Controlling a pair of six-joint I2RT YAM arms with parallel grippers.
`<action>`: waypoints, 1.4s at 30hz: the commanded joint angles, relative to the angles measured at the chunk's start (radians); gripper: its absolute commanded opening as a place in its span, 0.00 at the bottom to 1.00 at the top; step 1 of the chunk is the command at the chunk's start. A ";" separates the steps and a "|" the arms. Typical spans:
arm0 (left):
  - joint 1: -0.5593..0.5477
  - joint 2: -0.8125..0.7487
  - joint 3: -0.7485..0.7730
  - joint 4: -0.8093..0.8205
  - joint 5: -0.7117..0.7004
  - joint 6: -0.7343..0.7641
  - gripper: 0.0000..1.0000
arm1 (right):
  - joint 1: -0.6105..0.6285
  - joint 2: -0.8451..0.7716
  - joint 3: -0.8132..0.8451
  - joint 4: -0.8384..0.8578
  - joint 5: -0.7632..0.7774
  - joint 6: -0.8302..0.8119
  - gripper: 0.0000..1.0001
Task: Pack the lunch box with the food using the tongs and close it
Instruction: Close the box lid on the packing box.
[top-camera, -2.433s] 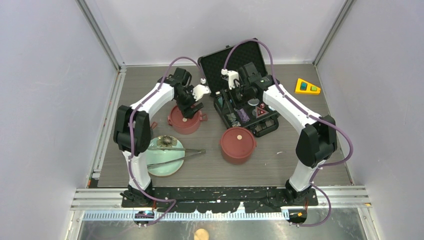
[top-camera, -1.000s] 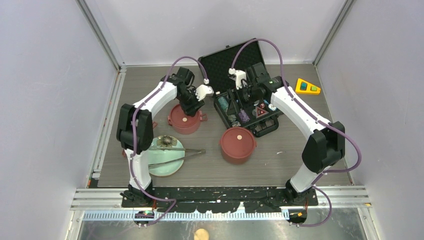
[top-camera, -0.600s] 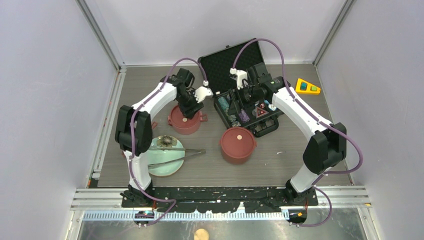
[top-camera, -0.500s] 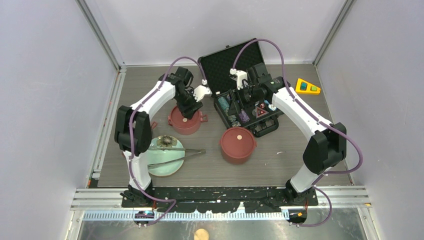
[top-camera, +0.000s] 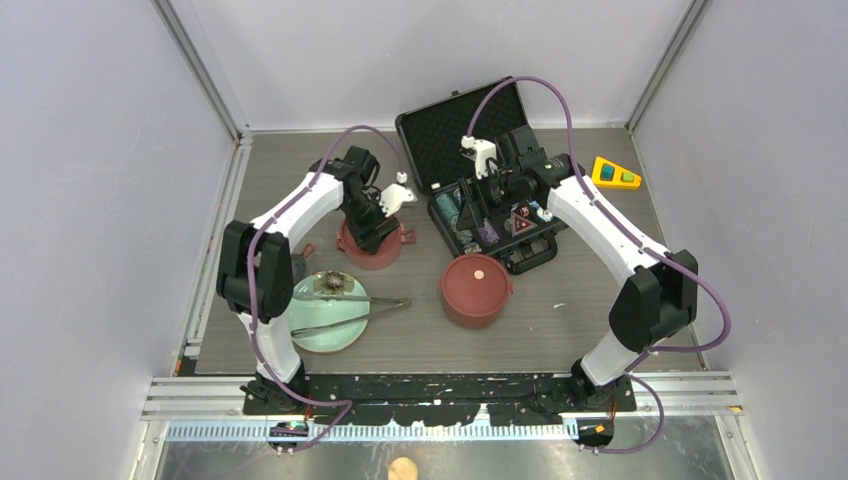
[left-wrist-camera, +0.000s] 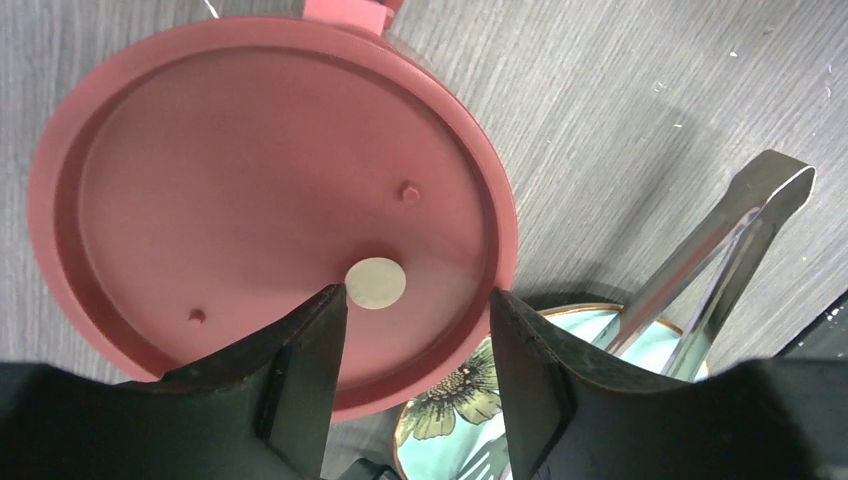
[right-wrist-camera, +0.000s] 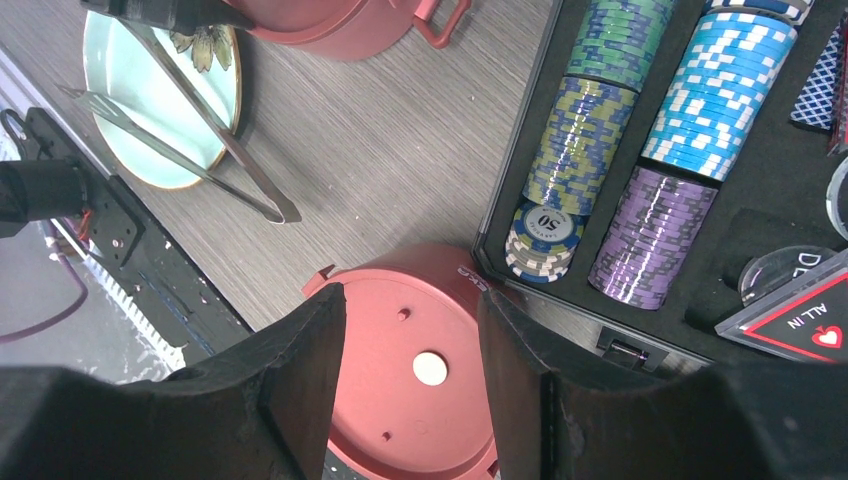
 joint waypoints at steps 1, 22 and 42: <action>0.006 0.053 -0.048 0.075 -0.069 0.004 0.56 | -0.005 -0.049 0.005 0.005 -0.007 -0.012 0.56; 0.160 -0.034 0.110 -0.055 0.159 0.040 0.62 | 0.010 0.010 0.098 -0.008 -0.033 -0.143 0.56; 0.493 -0.300 -0.126 0.020 0.437 0.256 1.00 | 0.159 0.290 0.375 0.023 -0.119 -0.579 0.87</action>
